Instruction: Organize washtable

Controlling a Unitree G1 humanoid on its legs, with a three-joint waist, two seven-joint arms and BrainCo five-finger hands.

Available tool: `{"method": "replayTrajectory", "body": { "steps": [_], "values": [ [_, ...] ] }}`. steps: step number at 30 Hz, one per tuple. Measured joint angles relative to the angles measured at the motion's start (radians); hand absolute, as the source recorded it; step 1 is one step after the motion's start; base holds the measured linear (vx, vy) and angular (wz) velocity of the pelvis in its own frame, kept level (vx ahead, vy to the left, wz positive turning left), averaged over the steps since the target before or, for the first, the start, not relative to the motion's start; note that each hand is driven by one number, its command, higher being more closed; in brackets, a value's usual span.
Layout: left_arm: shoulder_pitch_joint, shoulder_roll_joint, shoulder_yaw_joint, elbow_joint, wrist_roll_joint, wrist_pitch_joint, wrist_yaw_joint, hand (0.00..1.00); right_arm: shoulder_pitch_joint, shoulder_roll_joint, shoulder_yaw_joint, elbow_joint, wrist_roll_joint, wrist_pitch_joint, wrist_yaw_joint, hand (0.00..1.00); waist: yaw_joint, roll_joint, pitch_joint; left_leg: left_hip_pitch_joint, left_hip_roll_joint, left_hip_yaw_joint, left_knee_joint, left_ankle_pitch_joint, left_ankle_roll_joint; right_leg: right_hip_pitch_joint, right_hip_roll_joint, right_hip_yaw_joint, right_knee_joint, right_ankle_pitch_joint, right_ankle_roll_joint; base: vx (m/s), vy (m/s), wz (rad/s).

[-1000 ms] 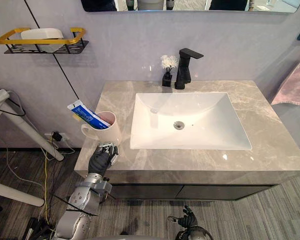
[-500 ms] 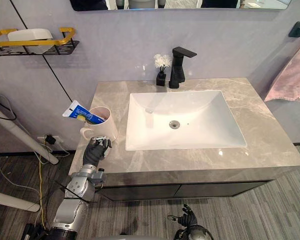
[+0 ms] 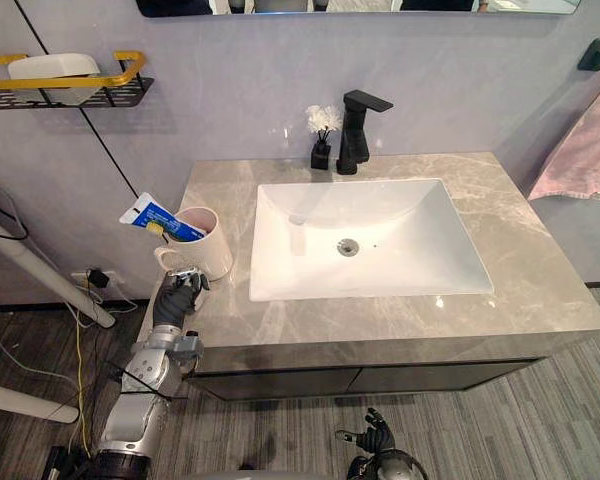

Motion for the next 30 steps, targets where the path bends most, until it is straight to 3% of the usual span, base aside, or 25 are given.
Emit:
{"method": "replayTrajectory", "body": {
  "steps": [13,15,20,27,30],
  "values": [
    [-0.051,0.022,-0.002,0.023,0.0,-0.014,0.002,1.0,-0.002,-0.009,-0.008,0.003,0.0,-0.002,-0.001,0.0,-0.004,-0.005,0.02,-0.004,-0.001,0.001,0.0,0.0,0.0,-0.006,0.0,0.003,0.0,0.0,0.0,0.0,-0.002,-0.01],
    [-0.109,0.054,0.014,0.079,0.04,-0.018,0.023,1.0,0.003,-0.029,-0.009,0.014,0.0,-0.002,0.0,0.0,-0.024,0.0,0.024,-0.01,-0.001,0.006,0.0,-0.002,-0.001,-0.021,0.001,0.025,0.0,0.002,-0.001,-0.06,-0.035,-0.15],
    [-0.115,0.055,0.019,0.084,0.04,-0.018,0.024,1.0,0.003,-0.032,-0.009,0.014,0.0,-0.002,0.0,0.0,-0.026,0.002,0.027,-0.01,0.0,0.015,0.0,-0.003,-0.001,-0.023,0.002,0.029,0.0,0.002,-0.001,0.0,0.0,0.0],
    [-0.361,0.12,0.046,0.254,0.069,-0.008,0.129,1.0,-0.005,-0.039,-0.006,-0.002,0.001,-0.017,-0.001,0.0,-0.033,-0.004,0.06,-0.063,0.0,0.053,0.012,-0.001,-0.002,-0.1,0.004,0.073,0.0,0.026,-0.01,-0.03,-0.01,-0.21],
    [-0.388,0.12,0.052,0.257,0.069,-0.005,0.135,1.0,-0.006,-0.039,-0.003,-0.006,0.001,-0.026,-0.002,0.0,-0.054,0.0,0.063,-0.062,-0.001,0.057,0.007,-0.002,-0.002,-0.105,0.004,0.081,0.0,0.026,-0.01,0.04,0.003,-0.06]
  ]
}}
